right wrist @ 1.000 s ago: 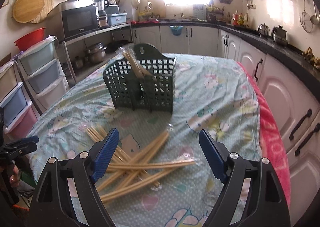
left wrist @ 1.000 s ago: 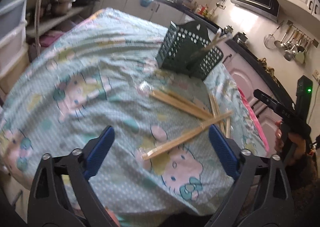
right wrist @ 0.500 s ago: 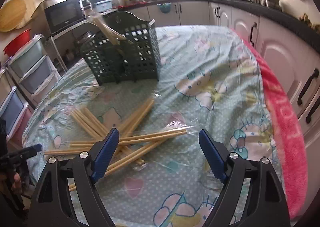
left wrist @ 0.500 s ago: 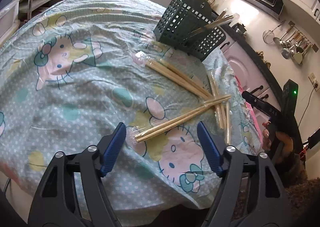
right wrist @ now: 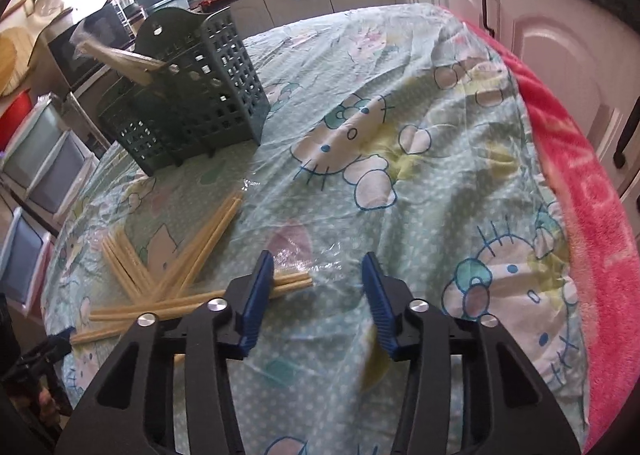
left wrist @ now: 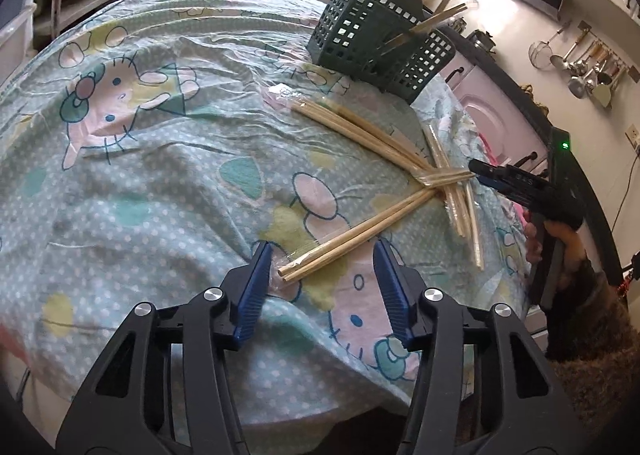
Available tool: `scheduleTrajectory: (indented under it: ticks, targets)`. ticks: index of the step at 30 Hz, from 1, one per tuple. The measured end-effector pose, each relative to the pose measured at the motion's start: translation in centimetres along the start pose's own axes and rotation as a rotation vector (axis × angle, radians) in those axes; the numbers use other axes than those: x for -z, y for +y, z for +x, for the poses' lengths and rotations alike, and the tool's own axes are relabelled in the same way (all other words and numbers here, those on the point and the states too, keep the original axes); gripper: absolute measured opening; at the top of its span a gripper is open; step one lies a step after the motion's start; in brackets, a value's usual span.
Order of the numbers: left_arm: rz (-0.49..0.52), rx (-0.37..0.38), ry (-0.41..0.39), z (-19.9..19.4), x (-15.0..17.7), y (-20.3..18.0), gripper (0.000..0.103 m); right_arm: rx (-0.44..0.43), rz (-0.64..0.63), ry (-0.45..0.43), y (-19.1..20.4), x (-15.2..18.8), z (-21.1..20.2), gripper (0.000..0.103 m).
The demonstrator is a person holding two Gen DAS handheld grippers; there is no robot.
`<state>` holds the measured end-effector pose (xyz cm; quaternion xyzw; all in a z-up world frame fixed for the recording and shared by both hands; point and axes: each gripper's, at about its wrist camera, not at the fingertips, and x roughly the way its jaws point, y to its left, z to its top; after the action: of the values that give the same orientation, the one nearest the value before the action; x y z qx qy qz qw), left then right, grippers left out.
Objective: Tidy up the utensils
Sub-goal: 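Close the left tool on another chopstick and lift it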
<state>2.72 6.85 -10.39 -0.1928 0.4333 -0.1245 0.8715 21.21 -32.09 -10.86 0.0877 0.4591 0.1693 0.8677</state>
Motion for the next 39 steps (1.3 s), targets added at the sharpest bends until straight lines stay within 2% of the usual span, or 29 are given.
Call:
scheduleTrajectory:
  ticks: [4,5,6,8,15,25,39]
  targets:
    - [0.037,0.014,0.009,0.0,0.4,-0.5,0.043,-0.006,0.0,0.003,-0.1,-0.4,0.3,0.02]
    - [0.04,0.011,0.015,0.2,0.4,-0.6,0.037,-0.003,-0.005,0.001,-0.1,-0.4,0.4,0.013]
    - [0.043,0.005,0.018,0.3,0.5,-0.6,0.031,-0.003,-0.007,0.0,0.0,-0.4,0.4,0.012]
    - [0.053,-0.005,0.019,0.5,0.6,-0.6,0.028,0.001,-0.007,-0.007,0.1,-0.3,0.4,0.006]
    - [0.019,0.062,-0.002,-0.3,0.2,-0.3,0.023,0.012,-0.022,-0.056,0.7,-0.6,-1.2,0.004]
    - [0.052,0.122,-0.037,-2.0,-1.4,-2.2,0.014,0.013,-0.102,-0.158,3.2,-2.1,-5.1,0.003]
    - [0.095,0.118,-0.091,-3.5,-4.9,-4.4,0.006,-0.062,-0.261,-0.251,9.9,-4.3,-9.3,0.003]
